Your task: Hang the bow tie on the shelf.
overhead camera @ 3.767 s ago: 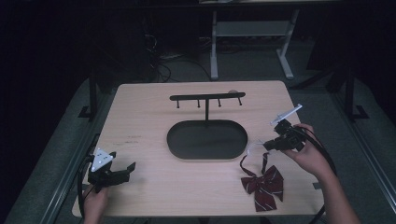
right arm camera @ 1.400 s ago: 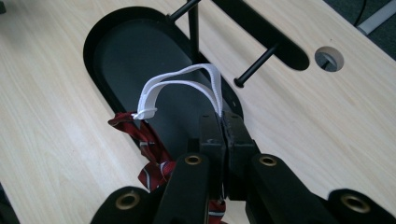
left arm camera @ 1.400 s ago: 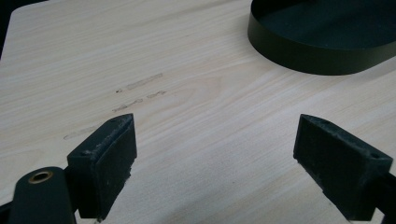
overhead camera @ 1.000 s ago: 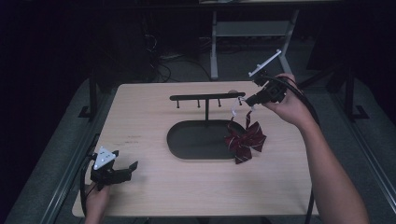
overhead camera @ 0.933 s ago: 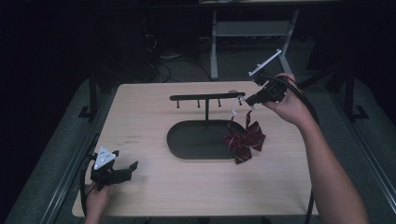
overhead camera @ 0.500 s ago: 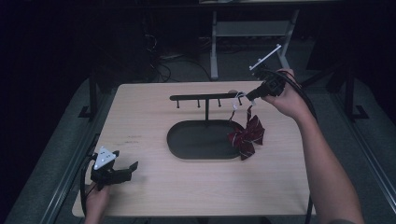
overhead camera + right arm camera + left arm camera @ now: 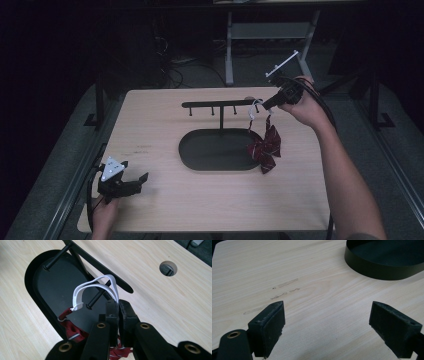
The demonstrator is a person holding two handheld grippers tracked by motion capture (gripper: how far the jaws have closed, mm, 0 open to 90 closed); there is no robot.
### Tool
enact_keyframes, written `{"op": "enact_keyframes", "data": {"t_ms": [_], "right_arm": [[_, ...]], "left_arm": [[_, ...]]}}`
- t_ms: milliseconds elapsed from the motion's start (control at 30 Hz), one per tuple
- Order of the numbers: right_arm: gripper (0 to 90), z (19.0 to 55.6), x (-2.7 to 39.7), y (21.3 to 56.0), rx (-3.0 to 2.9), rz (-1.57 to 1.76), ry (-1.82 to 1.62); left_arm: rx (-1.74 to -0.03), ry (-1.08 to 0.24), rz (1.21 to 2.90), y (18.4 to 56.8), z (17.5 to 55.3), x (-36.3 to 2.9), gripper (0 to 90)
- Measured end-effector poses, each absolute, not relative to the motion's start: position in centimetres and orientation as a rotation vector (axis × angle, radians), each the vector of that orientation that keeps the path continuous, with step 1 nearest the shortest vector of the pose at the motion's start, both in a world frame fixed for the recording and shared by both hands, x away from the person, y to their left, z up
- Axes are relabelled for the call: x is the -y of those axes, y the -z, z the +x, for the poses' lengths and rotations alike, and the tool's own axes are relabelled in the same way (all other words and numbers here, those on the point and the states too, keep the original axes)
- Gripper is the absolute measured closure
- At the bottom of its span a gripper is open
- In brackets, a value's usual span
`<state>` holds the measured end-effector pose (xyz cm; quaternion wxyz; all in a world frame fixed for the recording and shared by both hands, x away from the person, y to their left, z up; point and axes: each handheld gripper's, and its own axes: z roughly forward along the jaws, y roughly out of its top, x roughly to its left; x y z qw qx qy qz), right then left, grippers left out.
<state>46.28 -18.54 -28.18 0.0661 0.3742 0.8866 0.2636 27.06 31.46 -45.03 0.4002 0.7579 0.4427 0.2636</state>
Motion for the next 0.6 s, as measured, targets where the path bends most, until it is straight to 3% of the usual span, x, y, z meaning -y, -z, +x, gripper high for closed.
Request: {"op": "enact_keyframes", "data": {"t_ms": [600], "right_arm": [[79.0, 46.11, 18.17, 28.45, -2.690, 1.116, -0.774]], "left_arm": [[-1.118, -0.664, 1.926, 44.96, 27.06, -31.45, 13.1]]}}
